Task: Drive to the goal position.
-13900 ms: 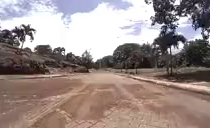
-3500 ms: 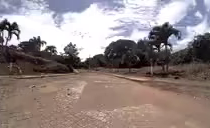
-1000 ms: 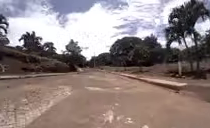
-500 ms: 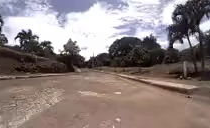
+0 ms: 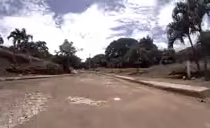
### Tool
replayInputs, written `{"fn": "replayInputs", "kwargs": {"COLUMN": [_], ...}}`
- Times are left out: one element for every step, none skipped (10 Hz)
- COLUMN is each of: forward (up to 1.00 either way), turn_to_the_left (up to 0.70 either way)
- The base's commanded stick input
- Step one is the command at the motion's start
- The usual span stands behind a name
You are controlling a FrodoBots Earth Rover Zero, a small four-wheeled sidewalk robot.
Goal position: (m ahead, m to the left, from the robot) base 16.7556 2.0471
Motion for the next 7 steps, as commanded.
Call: {"fn": "replayInputs", "kwargs": {"forward": [1.0,1.0,1.0,1.0,1.0,1.0,1.0], "turn_to_the_left": [-0.27,-0.06,-0.07,-0.17,-0.27,-0.27,-0.27]}}
